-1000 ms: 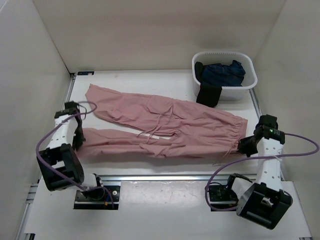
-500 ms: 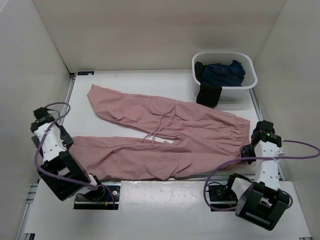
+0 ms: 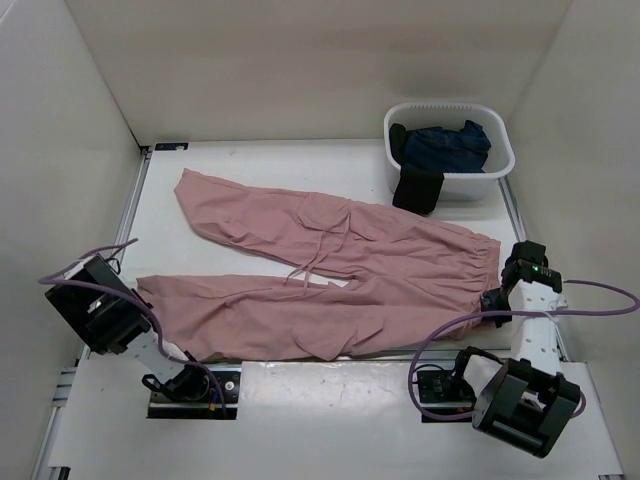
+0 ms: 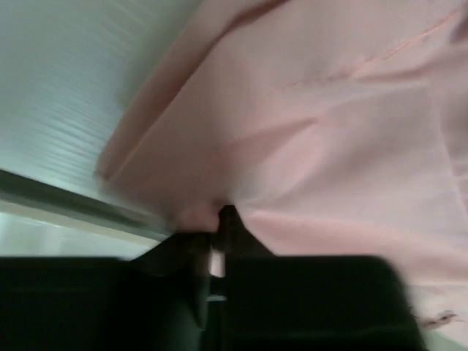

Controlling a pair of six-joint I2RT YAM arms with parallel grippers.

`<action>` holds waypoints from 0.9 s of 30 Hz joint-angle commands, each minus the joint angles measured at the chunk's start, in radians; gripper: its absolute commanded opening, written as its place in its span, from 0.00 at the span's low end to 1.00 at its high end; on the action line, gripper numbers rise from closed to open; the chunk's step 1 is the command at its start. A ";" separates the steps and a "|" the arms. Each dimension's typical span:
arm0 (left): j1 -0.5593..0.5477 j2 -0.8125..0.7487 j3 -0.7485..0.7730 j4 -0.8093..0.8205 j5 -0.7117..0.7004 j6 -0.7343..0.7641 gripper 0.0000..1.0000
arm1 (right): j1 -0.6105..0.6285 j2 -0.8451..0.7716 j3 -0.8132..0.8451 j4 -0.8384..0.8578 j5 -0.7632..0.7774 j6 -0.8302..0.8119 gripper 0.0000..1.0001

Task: Fold and stack the trousers
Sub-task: Flatten the trousers out

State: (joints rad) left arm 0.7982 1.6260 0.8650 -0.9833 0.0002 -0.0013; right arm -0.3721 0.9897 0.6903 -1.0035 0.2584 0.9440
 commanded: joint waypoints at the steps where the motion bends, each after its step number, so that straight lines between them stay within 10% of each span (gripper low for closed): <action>1: 0.010 0.012 0.035 -0.023 0.125 0.001 0.14 | -0.004 0.000 0.035 0.017 -0.010 -0.003 0.02; 9: 0.045 -0.153 0.420 -0.043 -0.164 0.001 0.14 | -0.004 0.004 0.346 -0.014 -0.097 -0.059 0.00; 20: -0.011 0.052 0.681 -0.146 -0.252 0.001 0.14 | -0.004 0.181 0.572 0.108 -0.320 -0.077 0.00; 27: -0.030 0.052 0.689 -0.155 -0.351 0.001 0.14 | -0.004 0.101 0.422 0.066 -0.308 -0.086 0.00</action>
State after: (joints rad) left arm 0.7502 1.7138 1.5047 -1.2976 -0.1211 -0.0311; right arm -0.3447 1.1339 1.1584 -1.0199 -0.1745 0.8825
